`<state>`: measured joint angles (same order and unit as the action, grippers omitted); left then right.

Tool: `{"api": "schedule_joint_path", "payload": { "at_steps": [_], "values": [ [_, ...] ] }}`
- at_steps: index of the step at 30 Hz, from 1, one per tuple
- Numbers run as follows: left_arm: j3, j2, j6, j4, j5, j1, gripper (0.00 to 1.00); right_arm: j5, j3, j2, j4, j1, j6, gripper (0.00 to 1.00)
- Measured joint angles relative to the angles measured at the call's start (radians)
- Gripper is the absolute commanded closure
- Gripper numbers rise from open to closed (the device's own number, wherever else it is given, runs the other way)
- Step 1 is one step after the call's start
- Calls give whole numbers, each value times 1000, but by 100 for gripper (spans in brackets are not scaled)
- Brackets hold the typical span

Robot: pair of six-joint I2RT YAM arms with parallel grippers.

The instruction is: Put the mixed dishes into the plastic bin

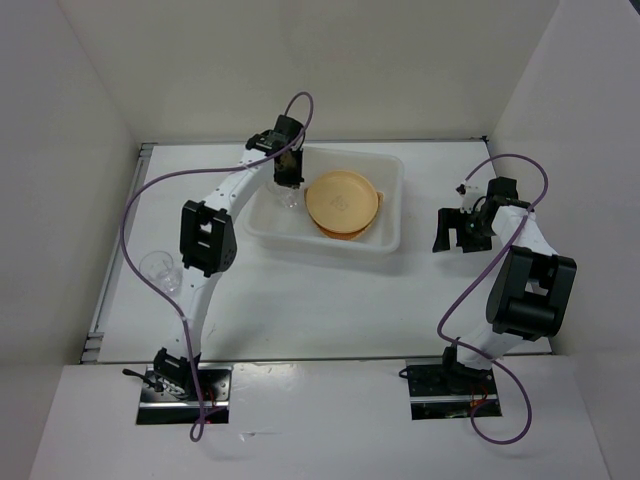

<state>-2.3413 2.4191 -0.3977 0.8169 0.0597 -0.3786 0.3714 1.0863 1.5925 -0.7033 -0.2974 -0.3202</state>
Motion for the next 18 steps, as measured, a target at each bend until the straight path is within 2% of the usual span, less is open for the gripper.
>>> {"api": "schedule_joint_path", "payload": {
  "at_steps": [1, 3, 5, 6, 9, 12, 14, 16, 18],
  "values": [
    [0, 1, 0, 0, 1, 0, 75, -2, 0, 0, 0, 0, -1, 2],
    [-4, 1, -1, 0, 3, 2, 58, -3, 0, 0, 0, 0, -3, 2],
    [-20, 1, 2, 5, 4, 2, 36, -7, 0, 0, 0, 0, -3, 2],
    [-30, 0, 0, 6, 6, 3, 18, -9, 0, 0, 0, 0, -3, 2],
    [-57, -24, -5, 12, 7, 5, 0, -12, 0, 0, 0, 0, -3, 2],
    [-55, -113, -5, 33, 48, 9, 0, -14, 0, 0, -1, 0, -3, 2],
    [-5, -233, -3, 39, 111, 16, 0, -16, 0, 0, -2, 0, -3, 2],
    [110, -402, -14, 33, 161, 48, 0, -16, 0, 0, -4, 0, -3, 2],
    [267, -591, -39, 23, 159, 127, 0, -16, 0, 0, -6, 0, -4, 2]
  ]
}}
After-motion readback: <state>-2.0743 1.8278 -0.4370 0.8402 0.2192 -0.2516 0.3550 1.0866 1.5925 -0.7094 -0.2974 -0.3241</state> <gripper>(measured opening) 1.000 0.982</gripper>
